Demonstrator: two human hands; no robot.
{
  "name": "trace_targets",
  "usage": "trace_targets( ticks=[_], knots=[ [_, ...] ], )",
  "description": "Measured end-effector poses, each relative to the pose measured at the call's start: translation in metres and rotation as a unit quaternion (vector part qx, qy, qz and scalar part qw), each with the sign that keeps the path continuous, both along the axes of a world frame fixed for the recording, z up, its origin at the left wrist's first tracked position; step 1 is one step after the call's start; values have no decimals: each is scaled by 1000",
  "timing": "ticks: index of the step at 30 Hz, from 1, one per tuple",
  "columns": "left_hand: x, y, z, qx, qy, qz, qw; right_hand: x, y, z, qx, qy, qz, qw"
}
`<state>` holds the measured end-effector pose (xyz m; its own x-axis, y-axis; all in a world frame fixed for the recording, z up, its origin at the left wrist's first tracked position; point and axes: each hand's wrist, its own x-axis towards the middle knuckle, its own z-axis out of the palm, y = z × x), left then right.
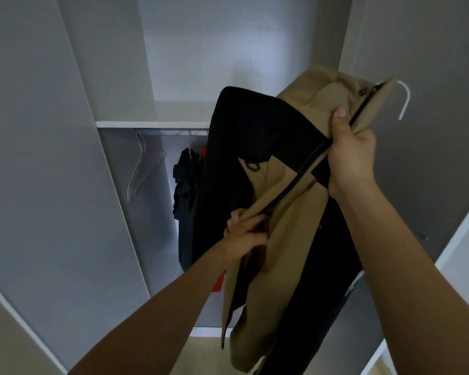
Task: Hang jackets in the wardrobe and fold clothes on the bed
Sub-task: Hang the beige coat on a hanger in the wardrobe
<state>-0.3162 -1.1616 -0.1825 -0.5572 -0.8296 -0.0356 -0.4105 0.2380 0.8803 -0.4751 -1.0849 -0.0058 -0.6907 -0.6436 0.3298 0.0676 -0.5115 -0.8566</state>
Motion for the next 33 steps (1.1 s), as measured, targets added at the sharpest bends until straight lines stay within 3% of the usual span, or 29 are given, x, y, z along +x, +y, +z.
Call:
trace_targets(
  ticks=[6,11,17,21,27,30,33],
  knots=[
    [-9,24,-14,7,-41,-51,998,-3,6,-11,10,-6,-1,1000],
    [-23,34,-8,52,11,-40,998,0,8,-16,13,19,2,1000],
    [-2,50,-56,119,-100,-170,973,7,4,-37,-7,0,-101,995],
    [29,46,-93,160,-56,-44,985,9,6,-56,13,39,-166,985],
    [83,19,-77,65,40,187,979,-2,10,-102,143,260,-262,918],
    [94,15,-50,-127,-5,197,972,-12,10,-129,196,327,-271,884],
    [103,13,-13,-293,-71,163,939,-8,14,-150,168,328,-226,902]
  ],
)
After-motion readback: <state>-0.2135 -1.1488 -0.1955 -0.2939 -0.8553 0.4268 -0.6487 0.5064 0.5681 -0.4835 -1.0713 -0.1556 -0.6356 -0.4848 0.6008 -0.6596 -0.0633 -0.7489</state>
